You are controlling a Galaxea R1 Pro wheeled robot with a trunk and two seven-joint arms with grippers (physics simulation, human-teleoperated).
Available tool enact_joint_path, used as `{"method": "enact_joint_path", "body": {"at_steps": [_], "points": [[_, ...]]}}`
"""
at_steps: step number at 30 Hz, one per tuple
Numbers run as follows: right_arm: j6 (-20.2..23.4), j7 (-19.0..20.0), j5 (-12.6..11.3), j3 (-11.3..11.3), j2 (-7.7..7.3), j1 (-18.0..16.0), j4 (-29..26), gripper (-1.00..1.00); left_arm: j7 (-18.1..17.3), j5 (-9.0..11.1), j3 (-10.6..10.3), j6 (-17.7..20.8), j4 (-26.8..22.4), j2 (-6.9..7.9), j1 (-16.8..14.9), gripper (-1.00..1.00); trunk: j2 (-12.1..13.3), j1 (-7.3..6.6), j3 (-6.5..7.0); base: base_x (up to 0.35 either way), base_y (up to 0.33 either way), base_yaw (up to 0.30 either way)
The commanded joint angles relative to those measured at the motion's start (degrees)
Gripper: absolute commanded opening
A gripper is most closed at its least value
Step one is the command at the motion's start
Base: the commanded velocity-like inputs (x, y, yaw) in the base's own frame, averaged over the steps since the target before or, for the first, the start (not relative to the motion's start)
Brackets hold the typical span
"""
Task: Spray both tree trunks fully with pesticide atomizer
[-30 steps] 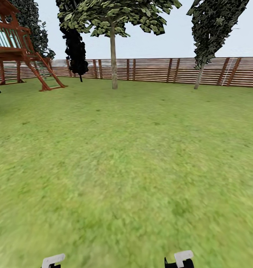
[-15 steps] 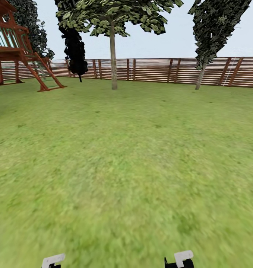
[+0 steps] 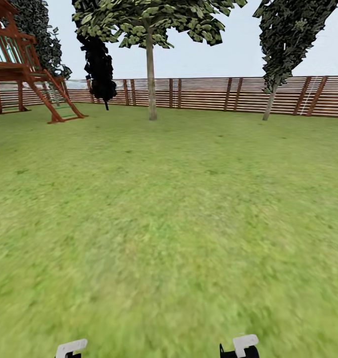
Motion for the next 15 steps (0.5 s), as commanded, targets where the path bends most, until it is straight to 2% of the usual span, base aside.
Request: {"method": "enact_joint_path", "body": {"at_steps": [1,15], "points": [[0.01,-0.60,0.37,0.44,0.01,-0.04,0.06,1.00,0.17,-0.31,0.11,-0.21,0.06,0.00,-0.04,-1.00,-0.02,0.03,-0.05,0.340,0.000,0.000],[0.03,-0.60,0.37,0.44,0.01,-0.04,0.06,1.00,0.17,-0.31,0.11,-0.21,0.06,0.00,-0.04,-1.00,-0.02,0.03,-0.05,0.340,0.000,0.000]]}}
